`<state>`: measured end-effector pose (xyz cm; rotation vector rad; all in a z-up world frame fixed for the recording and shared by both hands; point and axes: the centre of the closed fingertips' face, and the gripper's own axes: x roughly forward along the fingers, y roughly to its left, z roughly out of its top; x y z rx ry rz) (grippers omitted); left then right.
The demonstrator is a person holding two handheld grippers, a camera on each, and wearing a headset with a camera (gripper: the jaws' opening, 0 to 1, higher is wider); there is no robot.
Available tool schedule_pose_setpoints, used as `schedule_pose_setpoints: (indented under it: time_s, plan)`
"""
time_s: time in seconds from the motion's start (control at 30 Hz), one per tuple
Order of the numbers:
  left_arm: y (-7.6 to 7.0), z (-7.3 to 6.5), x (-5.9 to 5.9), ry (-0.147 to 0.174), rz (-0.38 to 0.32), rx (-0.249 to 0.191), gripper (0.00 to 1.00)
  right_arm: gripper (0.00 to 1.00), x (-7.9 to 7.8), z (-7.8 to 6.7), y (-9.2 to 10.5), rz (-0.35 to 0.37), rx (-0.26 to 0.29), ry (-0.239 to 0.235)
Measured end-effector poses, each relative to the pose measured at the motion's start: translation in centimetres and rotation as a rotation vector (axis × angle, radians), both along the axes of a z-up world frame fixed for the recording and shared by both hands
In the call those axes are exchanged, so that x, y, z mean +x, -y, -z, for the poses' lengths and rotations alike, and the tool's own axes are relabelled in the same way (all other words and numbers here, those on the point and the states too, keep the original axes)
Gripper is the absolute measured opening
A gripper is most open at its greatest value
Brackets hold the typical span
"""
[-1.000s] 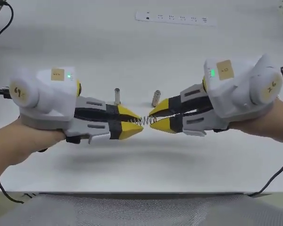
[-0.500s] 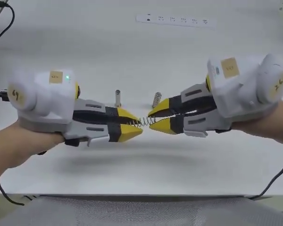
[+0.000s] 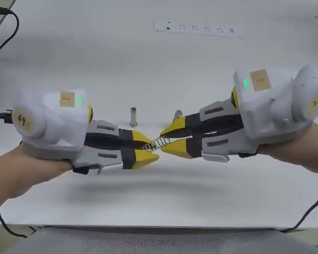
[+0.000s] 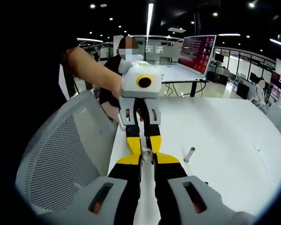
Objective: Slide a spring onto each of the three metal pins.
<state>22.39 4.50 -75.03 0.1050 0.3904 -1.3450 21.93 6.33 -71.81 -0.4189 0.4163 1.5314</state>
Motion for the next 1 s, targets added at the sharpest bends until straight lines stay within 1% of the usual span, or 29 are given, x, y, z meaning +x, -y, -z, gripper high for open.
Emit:
schedule_pose_setpoints:
  time_s: [0.07, 0.13, 0.3, 0.37, 0.57, 0.77, 1.0]
  plan:
    - [0.1, 0.0, 0.1, 0.003, -0.003, 0.002, 0.02, 0.08, 0.0, -0.3, -0.2, 0.011, 0.017, -0.013]
    - [0.2, 0.1, 0.2, 0.009, -0.003, 0.010, 0.02, 0.08, 0.1, -0.3, -0.4, 0.017, 0.023, -0.017]
    - [0.3, 0.0, 0.2, 0.011, -0.004, 0.004, 0.02, 0.08, 0.1, -1.0, -1.1, 0.043, 0.070, -0.041]
    - [0.3, 0.0, 0.3, 0.014, -0.008, 0.005, 0.02, 0.08, 0.2, -1.0, -1.2, 0.054, 0.080, -0.044]
    - [0.2, 0.0, 0.2, 0.017, -0.008, 0.011, 0.02, 0.08, 0.1, -1.0, -1.4, 0.059, 0.085, -0.046]
    - [0.2, -0.1, 0.4, 0.023, -0.010, 0.008, 0.02, 0.08, 0.4, -1.1, -1.5, 0.067, 0.093, -0.051]
    - [0.1, -0.1, 0.2, 0.027, -0.003, 0.012, 0.02, 0.08, 0.4, -1.1, -1.5, 0.079, 0.107, -0.074]
